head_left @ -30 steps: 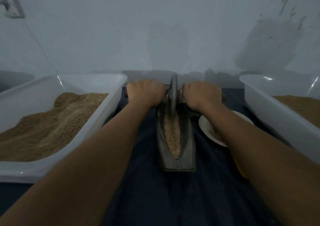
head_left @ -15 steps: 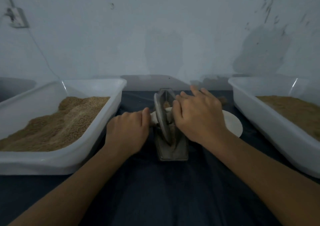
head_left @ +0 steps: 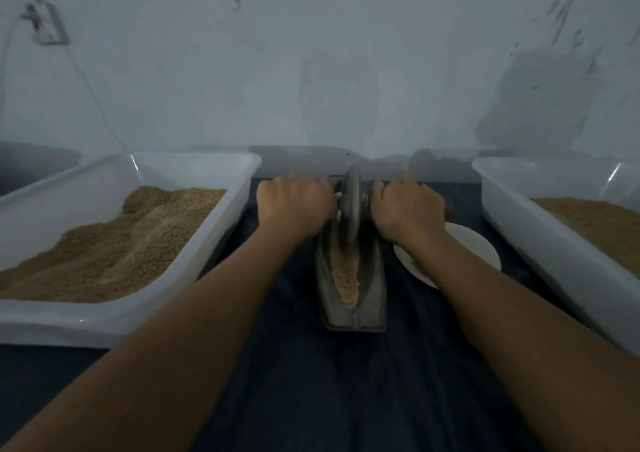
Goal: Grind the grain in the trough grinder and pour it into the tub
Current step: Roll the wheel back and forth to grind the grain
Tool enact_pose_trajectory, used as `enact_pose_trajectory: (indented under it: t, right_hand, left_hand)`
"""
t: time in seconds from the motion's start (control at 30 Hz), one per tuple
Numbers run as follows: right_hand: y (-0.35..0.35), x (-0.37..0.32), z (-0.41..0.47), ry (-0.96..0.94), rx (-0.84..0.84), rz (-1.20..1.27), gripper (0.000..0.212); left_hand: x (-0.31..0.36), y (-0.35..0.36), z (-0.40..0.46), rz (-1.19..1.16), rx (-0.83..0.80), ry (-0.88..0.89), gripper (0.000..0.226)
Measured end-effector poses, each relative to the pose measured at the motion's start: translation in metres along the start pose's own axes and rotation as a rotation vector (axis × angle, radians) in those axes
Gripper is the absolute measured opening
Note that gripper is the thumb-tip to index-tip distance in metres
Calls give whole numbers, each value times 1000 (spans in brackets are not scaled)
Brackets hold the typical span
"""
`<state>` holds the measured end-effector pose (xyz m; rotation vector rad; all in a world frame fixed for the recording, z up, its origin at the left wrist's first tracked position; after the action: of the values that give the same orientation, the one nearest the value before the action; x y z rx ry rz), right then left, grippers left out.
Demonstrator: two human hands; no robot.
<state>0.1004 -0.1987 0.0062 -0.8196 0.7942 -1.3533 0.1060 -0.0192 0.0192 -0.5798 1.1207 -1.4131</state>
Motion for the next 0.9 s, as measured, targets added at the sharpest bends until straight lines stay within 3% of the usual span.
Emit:
enact_pose_trajectory:
  t: [0.13,0.27,0.33,0.53,0.7,0.77,0.9]
  right_hand:
    - [-29,-10,-56,-112,110,-5,65]
    - [-50,-13,-91,-167,298,52,51]
    - [-51,-10,-95,-174,341,73,49]
    - [-22,-5,-44,-114,256,-18,52]
    - [-6,-9,17,-142,28,-118,24]
    - [-6,-10,23,-164,42,-128,32]
    - [-12,-10,-6,-143,159,-104,36]
  left_hand:
    - [0,-12,-67,-10,68,-33,23]
    - [-4,-26,-109,-116,212,-78,50]
    - [-4,-28,-111,-145,298,-54,50]
    - [-4,3,-44,9,87,2,27]
    - [-18,28,23,-212,-155,-149,31]
    - [-18,30,24,-234,-146,-168,32]
    - [-11,14,-15,-73,18,-62,20]
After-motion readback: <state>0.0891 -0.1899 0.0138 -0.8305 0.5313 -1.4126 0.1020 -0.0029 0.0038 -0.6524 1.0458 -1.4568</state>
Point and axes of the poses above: each hand's wrist, its own z-axis towards the middle knuckle, its own y-axis out of the palm, x = y × z, the point moved 1 cm from there along z, towards the middle knuckle
